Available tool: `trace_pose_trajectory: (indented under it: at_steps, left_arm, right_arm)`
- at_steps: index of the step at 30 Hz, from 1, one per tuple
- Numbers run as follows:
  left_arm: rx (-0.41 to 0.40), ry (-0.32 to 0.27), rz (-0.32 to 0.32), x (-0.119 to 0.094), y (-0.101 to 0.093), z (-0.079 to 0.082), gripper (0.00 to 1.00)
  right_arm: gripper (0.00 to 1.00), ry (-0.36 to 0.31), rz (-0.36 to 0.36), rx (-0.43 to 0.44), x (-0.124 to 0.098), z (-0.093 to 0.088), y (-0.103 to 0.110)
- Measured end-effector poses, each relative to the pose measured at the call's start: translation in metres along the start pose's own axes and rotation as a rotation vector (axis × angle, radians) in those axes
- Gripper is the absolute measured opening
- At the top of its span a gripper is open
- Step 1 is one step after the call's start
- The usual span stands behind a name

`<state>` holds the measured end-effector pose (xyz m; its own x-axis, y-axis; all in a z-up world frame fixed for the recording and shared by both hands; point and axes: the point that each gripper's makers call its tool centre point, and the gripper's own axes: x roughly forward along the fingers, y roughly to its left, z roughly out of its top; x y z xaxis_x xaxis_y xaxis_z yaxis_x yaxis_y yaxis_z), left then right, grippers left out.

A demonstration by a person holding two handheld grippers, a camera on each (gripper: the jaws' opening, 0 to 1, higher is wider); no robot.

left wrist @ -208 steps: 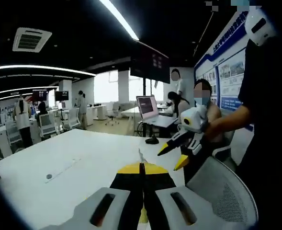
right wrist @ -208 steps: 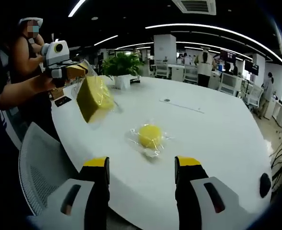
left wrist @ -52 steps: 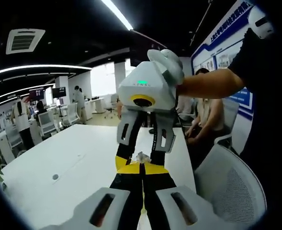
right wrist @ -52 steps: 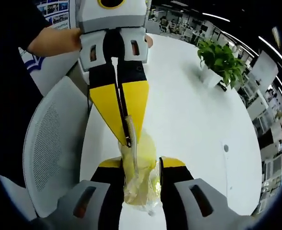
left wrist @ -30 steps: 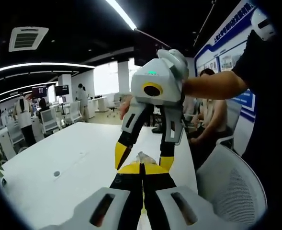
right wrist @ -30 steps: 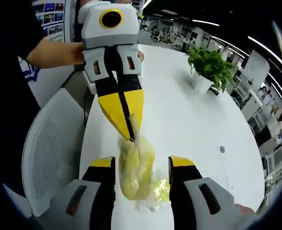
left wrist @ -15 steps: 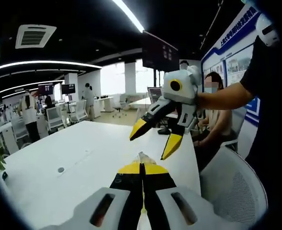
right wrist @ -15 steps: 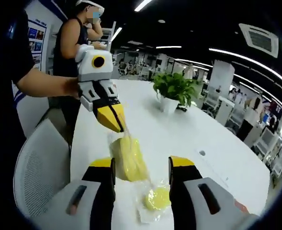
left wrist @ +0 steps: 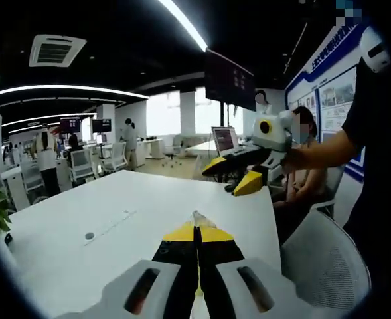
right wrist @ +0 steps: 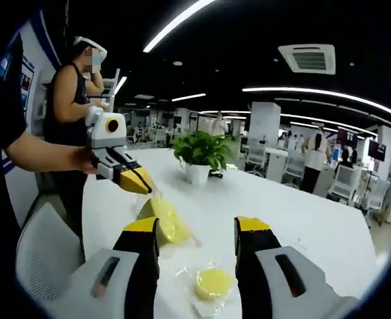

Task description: Compare the silicone blocks by pressing each to a similar depth, holding the contact briefly, and releasing to observe deformation and rebound differences across the visible hardness samples.

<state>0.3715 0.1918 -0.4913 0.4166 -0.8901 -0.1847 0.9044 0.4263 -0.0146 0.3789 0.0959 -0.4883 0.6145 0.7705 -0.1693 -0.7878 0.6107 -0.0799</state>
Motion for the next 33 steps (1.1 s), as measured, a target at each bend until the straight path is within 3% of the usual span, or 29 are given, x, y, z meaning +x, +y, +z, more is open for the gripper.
trace_pose_trajectory:
  at_steps: [10, 24, 27, 33]
  left_arm:
    - [-0.029, -0.022, 0.026, -0.003, 0.007, 0.000, 0.00]
    - [-0.101, -0.080, 0.066, -0.007, 0.020, -0.001, 0.00]
    - [-0.117, -0.091, 0.074, -0.007, 0.023, -0.002, 0.00]
    - [-0.140, -0.097, 0.088, -0.005, 0.026, -0.007, 0.00]
  right_arm:
    - [0.40, -0.050, -0.143, 0.104, -0.040, -0.017, -0.024]
    - [0.44, -0.094, -0.347, 0.112, -0.083, -0.039, -0.041]
    - [0.47, -0.110, -0.360, 0.141, -0.091, -0.044, -0.041]
    - [0.48, -0.057, -0.376, 0.157, -0.099, -0.063, -0.038]
